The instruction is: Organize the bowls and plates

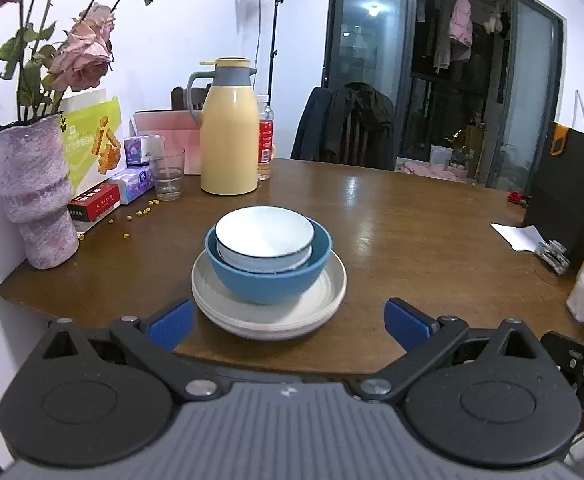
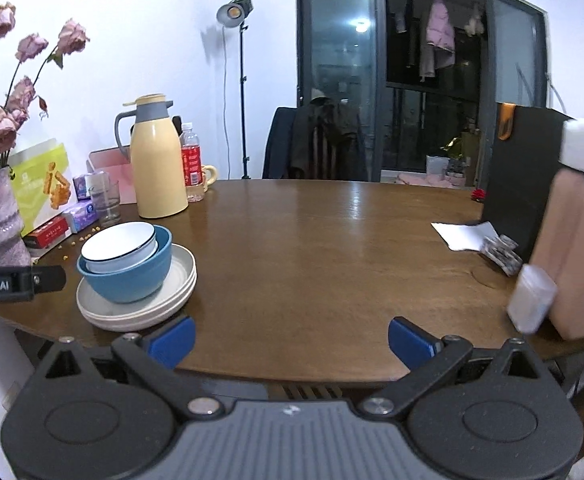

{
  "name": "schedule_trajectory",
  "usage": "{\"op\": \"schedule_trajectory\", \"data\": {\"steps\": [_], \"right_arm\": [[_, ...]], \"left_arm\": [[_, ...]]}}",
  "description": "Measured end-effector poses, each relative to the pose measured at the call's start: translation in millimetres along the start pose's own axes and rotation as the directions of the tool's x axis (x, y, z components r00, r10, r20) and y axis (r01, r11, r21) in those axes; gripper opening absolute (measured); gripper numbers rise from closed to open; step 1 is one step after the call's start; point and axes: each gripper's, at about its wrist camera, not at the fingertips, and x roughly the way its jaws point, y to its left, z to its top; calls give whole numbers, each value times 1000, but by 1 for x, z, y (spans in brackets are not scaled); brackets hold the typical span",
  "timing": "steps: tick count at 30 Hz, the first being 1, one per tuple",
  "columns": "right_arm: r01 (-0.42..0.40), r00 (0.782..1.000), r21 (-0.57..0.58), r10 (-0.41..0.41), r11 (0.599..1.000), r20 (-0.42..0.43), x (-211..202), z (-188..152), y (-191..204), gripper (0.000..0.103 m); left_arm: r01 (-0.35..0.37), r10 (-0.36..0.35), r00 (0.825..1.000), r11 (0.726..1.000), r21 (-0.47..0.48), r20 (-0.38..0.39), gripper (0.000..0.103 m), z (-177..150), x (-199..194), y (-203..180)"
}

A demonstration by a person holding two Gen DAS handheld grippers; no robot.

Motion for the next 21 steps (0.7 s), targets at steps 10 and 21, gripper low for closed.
{"op": "schedule_trajectory", "data": {"steps": [10, 21], "right_arm": [[1, 999, 34, -3, 999, 41, -38, -21, -6, 103], [-9, 997, 32, 7, 999, 73, -49, -25, -7, 103]], "left_arm": [[23, -24, 999, 1000, 21, 34, 103, -15, -30, -7], [30, -32, 998, 999, 27, 52, 103, -18, -40, -9]]}}
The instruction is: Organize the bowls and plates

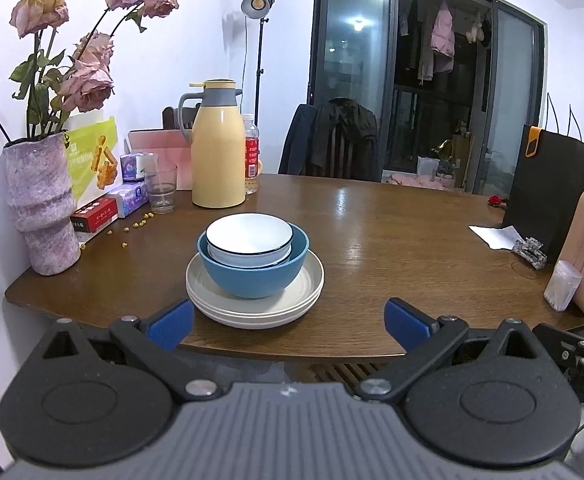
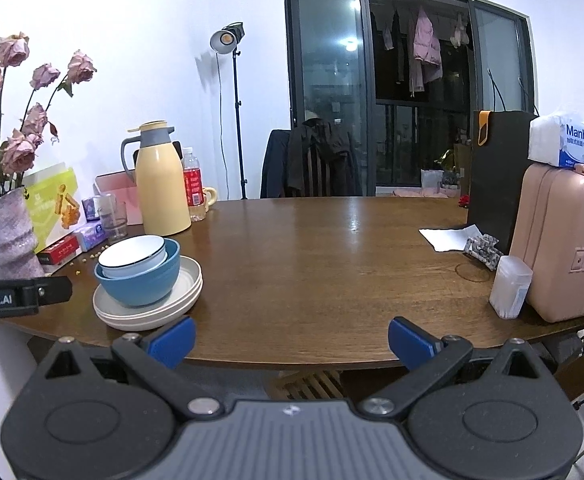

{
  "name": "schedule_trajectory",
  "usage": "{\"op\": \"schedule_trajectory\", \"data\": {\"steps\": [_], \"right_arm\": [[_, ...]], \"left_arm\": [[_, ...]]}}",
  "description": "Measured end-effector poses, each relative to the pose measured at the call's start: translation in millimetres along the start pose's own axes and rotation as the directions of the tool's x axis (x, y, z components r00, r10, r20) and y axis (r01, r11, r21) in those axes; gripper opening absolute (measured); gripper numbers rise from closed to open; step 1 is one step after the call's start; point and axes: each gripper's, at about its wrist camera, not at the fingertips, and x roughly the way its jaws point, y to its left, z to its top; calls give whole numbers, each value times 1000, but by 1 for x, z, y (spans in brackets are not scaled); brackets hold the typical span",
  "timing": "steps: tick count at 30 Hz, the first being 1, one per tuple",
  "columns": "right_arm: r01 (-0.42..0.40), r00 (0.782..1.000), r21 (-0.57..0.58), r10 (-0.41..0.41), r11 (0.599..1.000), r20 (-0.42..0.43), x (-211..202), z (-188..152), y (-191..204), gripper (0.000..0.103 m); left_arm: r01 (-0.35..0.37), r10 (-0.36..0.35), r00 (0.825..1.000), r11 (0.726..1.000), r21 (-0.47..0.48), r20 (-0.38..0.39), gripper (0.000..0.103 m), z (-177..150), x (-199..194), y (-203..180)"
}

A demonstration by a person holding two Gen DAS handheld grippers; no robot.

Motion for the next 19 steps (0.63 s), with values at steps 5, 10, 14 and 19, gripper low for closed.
{"op": "schedule_trajectory", "data": {"steps": [5, 10, 14, 19], "right_arm": [[-8, 1000, -2, 8, 1000, 6, -2, 1, 1, 103], [-9, 1000, -2, 9, 1000, 6, -3, 2, 0, 103], [-9, 1000, -2, 9, 1000, 1, -3, 4, 2, 103], [-6, 1000, 1, 6, 1000, -11, -2, 10, 3, 103]], "left_arm": [[-8, 9, 1000, 1000, -3, 16, 103, 0, -4, 0], [-1, 1, 1000, 1000, 4, 13, 103, 1, -6, -1], [13, -13, 1000, 1000, 6, -3, 103, 5, -5, 0], [15, -15, 1000, 1000, 5, -12, 103, 11, -3, 2]]}}
